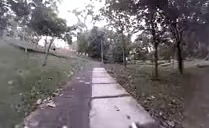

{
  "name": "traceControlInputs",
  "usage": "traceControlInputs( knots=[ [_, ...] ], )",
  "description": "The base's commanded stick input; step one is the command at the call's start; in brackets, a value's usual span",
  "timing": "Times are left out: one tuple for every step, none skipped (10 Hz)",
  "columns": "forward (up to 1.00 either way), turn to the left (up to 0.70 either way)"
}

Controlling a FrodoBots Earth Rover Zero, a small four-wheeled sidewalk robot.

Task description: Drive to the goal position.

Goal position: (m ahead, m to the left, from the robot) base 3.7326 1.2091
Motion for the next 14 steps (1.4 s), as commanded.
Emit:
traceControlInputs(
  knots=[
    [0.7, 0.0],
    [0.7, 0.0],
    [0.7, 0.0],
    [0.7, 0.0],
    [0.7, 0.0],
    [0.7, 0.0],
    [0.7, 0.0],
    [0.7, 0.0],
    [0.7, 0.0],
    [0.7, 0.0],
    [0.7, 0.0],
    [0.7, 0.0],
    [0.7, 0.0],
    [0.7, 0.0]
  ],
)
